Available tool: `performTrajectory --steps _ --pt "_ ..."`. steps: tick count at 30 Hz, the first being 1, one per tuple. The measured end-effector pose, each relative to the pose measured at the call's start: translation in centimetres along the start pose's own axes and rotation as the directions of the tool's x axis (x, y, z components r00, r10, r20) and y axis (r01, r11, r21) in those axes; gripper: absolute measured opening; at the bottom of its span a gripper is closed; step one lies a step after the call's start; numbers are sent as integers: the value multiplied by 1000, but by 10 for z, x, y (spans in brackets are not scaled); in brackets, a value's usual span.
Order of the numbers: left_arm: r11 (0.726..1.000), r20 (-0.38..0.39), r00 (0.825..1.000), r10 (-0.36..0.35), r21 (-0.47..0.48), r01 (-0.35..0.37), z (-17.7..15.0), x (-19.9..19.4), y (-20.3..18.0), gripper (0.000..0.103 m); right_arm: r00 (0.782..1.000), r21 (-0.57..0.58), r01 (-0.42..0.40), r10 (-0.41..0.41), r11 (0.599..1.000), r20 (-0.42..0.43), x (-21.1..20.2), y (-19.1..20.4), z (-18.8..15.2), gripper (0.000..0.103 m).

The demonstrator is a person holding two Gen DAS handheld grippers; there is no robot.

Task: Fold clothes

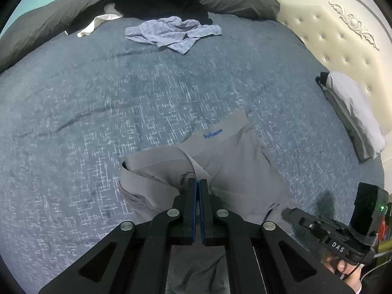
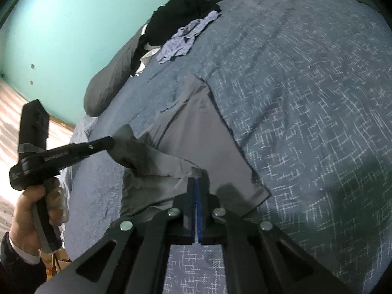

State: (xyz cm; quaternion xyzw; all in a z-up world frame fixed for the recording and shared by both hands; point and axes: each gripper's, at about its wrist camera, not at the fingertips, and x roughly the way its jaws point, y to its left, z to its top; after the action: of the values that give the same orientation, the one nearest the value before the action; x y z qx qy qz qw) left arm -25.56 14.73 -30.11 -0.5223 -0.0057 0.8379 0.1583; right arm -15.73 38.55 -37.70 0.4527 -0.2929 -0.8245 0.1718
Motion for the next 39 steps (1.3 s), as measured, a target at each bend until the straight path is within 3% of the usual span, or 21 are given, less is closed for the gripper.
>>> performTrajectory --steps 2,3,5,10,16,19,21,24,30,39 --pt "1000 6 1000 -3 -5 3 2 -2 0 2 1000 14 -15 15 1000 -17 3 1 0 8" --pt "1000 8 1000 -5 -8 5 3 -2 2 2 1000 21 -21 21 1000 -21 5 2 0 27" --pt "1000 10 1000 -9 -14 9 5 -1 4 2 1000 21 -24 25 999 -17 5 5 1 43" --pt "1000 14 1000 -10 -17 10 11 -3 9 2 1000 -46 25 -26 999 -18 11 21 2 43" --pt "999 21 1000 -19 -26 20 18 -4 15 2 988 -162 143 -150 976 -28 26 42 -5 43" --pt "1000 24 999 -22 -18 22 21 -5 15 2 977 -199 206 -214 958 -18 32 45 -9 41" --pt "1000 27 999 -22 -16 22 23 -6 16 2 970 -192 234 -242 953 -18 35 41 -11 26" --pt "1000 29 999 -20 -18 20 25 -6 17 2 968 -177 246 -252 953 -10 33 34 -13 12" --pt "1000 30 999 -14 -13 14 32 -7 14 2 974 -150 225 -224 963 20 17 29 -14 4" --pt "1000 31 999 -9 -5 10 60 -1 -4 2 984 -105 174 -168 979 62 -8 20 -12 2"
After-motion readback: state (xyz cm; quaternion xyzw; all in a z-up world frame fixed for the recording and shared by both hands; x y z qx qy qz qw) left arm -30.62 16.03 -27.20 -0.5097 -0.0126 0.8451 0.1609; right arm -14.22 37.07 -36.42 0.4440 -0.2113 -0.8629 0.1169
